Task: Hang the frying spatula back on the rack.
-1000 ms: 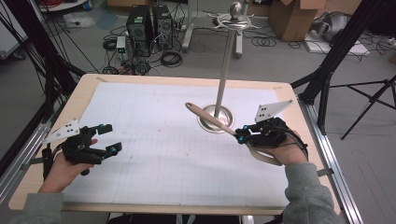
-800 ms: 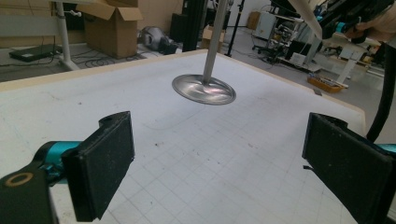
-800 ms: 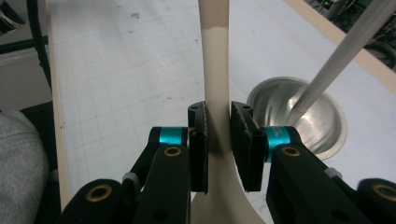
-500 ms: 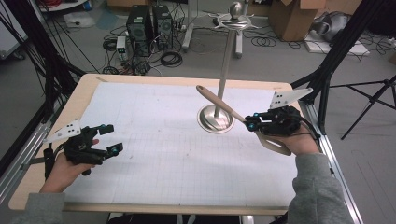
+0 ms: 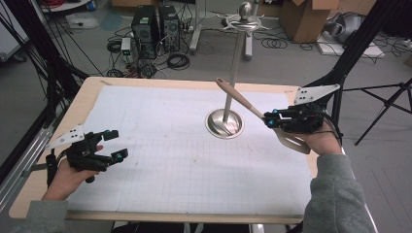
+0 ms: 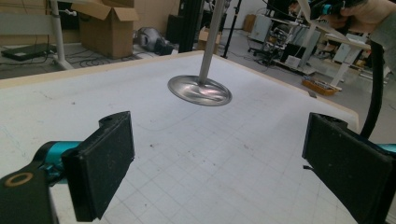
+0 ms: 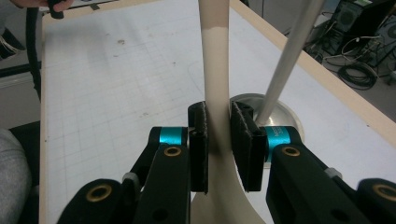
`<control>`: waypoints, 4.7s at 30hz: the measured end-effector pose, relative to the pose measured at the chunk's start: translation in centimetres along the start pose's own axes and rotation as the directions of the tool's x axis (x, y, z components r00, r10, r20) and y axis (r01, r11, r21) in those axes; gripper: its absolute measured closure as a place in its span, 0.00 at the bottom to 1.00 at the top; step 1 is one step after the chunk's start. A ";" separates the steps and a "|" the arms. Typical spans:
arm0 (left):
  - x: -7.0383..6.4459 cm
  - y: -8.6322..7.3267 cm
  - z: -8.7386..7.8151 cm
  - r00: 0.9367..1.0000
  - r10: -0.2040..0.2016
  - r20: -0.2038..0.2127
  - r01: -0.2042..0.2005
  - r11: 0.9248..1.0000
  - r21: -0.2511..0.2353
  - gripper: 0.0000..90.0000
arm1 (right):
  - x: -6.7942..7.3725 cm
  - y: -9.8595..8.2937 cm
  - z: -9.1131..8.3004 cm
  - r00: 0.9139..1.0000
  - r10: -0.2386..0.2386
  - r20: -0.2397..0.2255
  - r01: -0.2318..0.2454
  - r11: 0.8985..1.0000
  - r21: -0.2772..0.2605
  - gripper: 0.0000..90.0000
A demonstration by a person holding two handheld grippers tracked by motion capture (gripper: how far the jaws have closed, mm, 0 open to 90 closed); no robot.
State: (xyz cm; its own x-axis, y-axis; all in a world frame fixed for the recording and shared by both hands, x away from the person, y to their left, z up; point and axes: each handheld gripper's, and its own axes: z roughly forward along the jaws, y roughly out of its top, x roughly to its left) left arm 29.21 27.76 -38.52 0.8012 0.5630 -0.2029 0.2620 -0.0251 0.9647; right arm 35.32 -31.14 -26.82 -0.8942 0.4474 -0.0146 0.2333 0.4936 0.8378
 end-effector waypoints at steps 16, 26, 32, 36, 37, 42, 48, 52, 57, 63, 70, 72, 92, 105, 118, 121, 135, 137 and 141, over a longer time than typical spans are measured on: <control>0.7 -0.9 0.1 1.000 -0.020 -0.007 0.020 1.000 0.021 0.11 | -2.4 0.1 -2.5 0.999 0.033 0.022 -0.031 0.997 -0.074 0.86; 1.0 -1.2 0.1 1.000 -0.028 -0.005 0.028 0.999 0.029 0.11 | -3.4 0.7 -4.8 0.998 0.036 0.050 -0.033 0.996 -0.078 0.86; 1.6 -1.6 -0.4 0.999 -0.048 -0.016 0.048 0.999 0.022 0.11 | -4.1 0.1 -5.6 0.997 0.051 0.063 -0.045 0.995 -0.092 0.86; 1.9 -1.6 -0.6 0.998 -0.056 -0.020 0.056 0.998 0.015 0.11 | -4.5 0.2 -6.1 0.995 0.060 0.074 -0.052 0.992 -0.111 0.86; 2.0 -1.6 -0.7 0.998 -0.058 -0.021 0.059 0.998 0.014 0.11 | -4.4 0.3 -6.2 0.996 0.061 0.072 -0.053 0.992 -0.114 0.86; 2.1 -1.6 -1.1 0.997 -0.067 -0.030 0.067 0.998 0.002 0.11 | -4.4 1.1 -7.0 0.996 0.051 0.073 -0.041 0.990 -0.134 0.86; 2.0 -1.6 -1.2 0.998 -0.064 -0.029 0.064 0.998 0.006 0.11 | -4.3 1.6 -8.1 0.995 0.041 0.093 -0.029 0.991 -0.129 0.86; 1.9 -1.7 -1.2 0.997 -0.065 -0.030 0.066 0.998 0.007 0.11 | -4.5 1.6 -8.5 0.993 0.050 0.103 -0.036 0.990 -0.136 0.86; 1.9 -1.8 -1.2 0.997 -0.068 -0.031 0.068 0.998 0.012 0.11 | -4.8 1.4 -8.8 0.992 0.062 0.107 -0.046 0.988 -0.151 0.86; 1.9 -1.9 -1.2 0.997 -0.074 -0.033 0.075 0.997 0.015 0.11 | -5.1 1.5 -9.3 0.992 0.059 0.108 -0.039 0.984 -0.175 0.86; 1.9 -1.9 -1.3 0.997 -0.075 -0.030 0.076 0.997 0.016 0.11 | -5.2 1.7 -10.0 0.991 0.062 0.115 -0.040 0.981 -0.187 0.86; 1.9 -1.9 -1.3 0.997 -0.075 -0.029 0.076 0.997 0.011 0.11 | -5.3 1.8 -10.1 0.991 0.066 0.115 -0.043 0.981 -0.187 0.86; 2.0 -2.0 -1.5 0.996 -0.077 -0.035 0.077 0.997 0.015 0.11 | -6.5 1.7 -9.9 0.990 0.119 0.070 -0.103 0.973 -0.208 0.86; 2.0 -2.0 -1.5 0.996 -0.077 -0.034 0.078 0.997 0.017 0.11 | -6.8 1.7 -9.1 0.990 0.132 0.056 -0.118 0.972 -0.205 0.86; 1.8 -2.1 -1.8 0.996 -0.080 -0.043 0.081 0.997 0.015 0.11 | -7.0 1.7 -7.8 0.989 0.142 0.031 -0.133 0.969 -0.206 0.86; 1.8 -2.1 -1.9 0.996 -0.076 -0.043 0.077 0.997 0.017 0.11 | -7.0 1.5 -7.7 0.989 0.145 0.029 -0.136 0.968 -0.209 0.86; 1.8 -2.1 -1.7 0.996 -0.078 -0.043 0.079 0.997 0.021 0.11 | -7.3 0.8 -6.6 0.988 0.152 0.003 -0.148 0.965 -0.216 0.86; 1.8 -2.1 -1.7 0.996 -0.078 -0.044 0.079 0.997 0.022 0.11 | -7.3 0.8 -6.4 0.988 0.154 -0.004 -0.151 0.964 -0.218 0.86; 1.8 -2.1 -1.7 0.996 -0.078 -0.045 0.079 0.997 0.022 0.11 | -7.3 0.9 -6.0 0.989 0.149 -0.011 -0.148 0.967 -0.209 0.86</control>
State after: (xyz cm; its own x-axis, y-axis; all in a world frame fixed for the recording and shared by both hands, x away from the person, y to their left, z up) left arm 29.15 30.23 -40.66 0.7534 0.5995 -0.2702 0.3364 0.0016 0.9417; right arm 39.76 -38.41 -22.70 -0.8536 0.5076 0.1168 0.2784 0.2551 0.9260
